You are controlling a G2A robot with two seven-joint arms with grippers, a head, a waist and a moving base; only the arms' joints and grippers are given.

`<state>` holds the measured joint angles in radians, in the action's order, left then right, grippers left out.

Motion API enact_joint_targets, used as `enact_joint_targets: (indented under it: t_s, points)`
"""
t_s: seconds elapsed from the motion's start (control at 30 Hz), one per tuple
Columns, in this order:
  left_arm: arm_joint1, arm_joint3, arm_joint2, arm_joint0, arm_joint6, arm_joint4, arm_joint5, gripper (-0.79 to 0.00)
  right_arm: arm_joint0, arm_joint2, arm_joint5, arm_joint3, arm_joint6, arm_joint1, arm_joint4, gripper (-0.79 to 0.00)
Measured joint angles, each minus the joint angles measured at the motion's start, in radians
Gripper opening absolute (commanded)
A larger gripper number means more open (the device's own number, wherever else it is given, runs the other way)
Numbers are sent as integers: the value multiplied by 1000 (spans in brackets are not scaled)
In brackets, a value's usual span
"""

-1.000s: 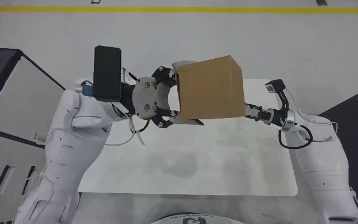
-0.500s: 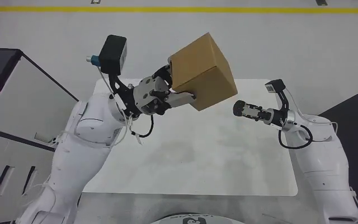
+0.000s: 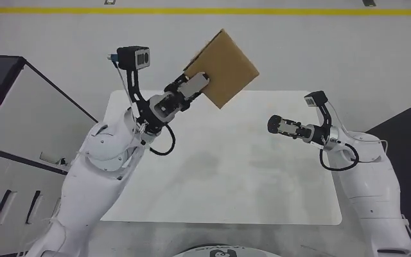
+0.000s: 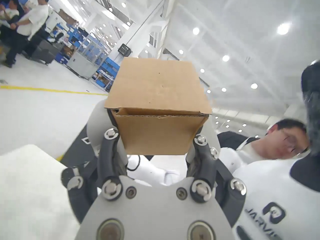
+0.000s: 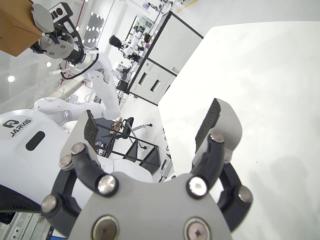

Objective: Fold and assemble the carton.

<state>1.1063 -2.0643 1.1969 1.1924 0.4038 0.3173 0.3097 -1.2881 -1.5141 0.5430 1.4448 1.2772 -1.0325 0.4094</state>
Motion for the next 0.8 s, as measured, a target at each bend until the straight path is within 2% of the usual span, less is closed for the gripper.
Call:
enact_joint_targets:
  t_s: [0.13, 0.43, 0.53, 0.67, 0.8]
  points:
    - [4, 21, -2, 23, 16, 176, -76, -785, 0, 0, 0, 0, 0, 0, 0, 0]
    - [7, 25, -3, 37, 4, 214, -84, -785, 0, 0, 0, 0, 0, 0, 0, 0]
    - [10, 26, 8, 71, 15, 379, -139, -785, 0, 0, 0, 0, 0, 0, 0, 0]
    - [7, 9, 58, 110, 98, 606, -240, -785, 0, 0, 0, 0, 0, 0, 0, 0]
    - [6, 6, 84, 132, 169, 762, -327, -785, 0, 0, 0, 0, 0, 0, 0, 0]
